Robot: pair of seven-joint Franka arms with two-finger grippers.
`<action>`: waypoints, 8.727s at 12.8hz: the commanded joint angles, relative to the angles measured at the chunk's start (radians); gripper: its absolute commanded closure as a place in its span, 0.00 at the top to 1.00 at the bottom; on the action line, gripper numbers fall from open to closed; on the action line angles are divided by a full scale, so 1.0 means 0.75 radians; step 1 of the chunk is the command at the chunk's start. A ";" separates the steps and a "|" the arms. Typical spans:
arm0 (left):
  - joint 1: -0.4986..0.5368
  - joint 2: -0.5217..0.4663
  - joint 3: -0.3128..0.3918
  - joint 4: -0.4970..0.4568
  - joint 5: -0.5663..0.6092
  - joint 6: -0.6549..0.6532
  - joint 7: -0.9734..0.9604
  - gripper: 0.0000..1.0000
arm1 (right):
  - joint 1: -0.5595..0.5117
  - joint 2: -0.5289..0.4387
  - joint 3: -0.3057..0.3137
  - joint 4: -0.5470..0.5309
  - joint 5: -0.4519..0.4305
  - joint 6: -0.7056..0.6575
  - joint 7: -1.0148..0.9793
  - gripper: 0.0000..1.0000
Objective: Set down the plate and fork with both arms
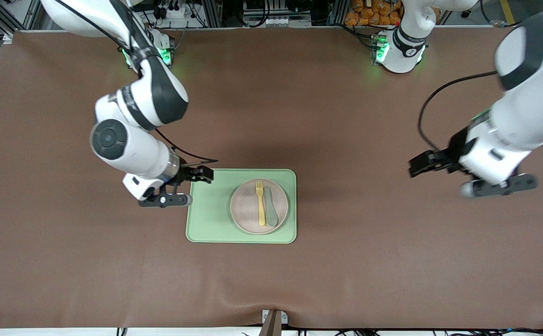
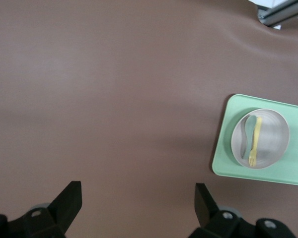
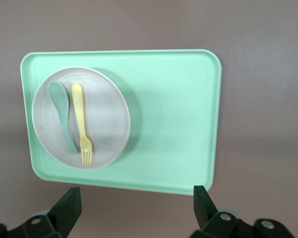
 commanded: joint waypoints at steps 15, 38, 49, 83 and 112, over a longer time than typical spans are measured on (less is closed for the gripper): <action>0.166 -0.328 -0.021 -0.199 0.113 -0.187 0.230 1.00 | 0.237 0.523 -0.028 0.299 -0.037 0.360 0.306 0.62; 0.348 -0.359 -0.246 -0.267 0.168 -0.174 0.230 1.00 | 0.301 0.615 -0.030 0.370 -0.186 0.348 0.402 0.21; 0.346 -0.349 -0.244 -0.265 0.168 -0.164 0.230 1.00 | 0.297 0.609 -0.030 0.370 -0.223 0.341 0.404 0.00; 0.356 -0.357 -0.242 -0.261 0.152 -0.150 0.230 1.00 | -0.326 -0.012 0.137 0.115 -0.225 -0.280 0.226 1.00; 0.348 -0.429 -0.271 -0.343 0.233 -0.142 0.234 1.00 | -0.575 -0.622 0.023 0.070 -0.164 -0.779 -0.483 1.00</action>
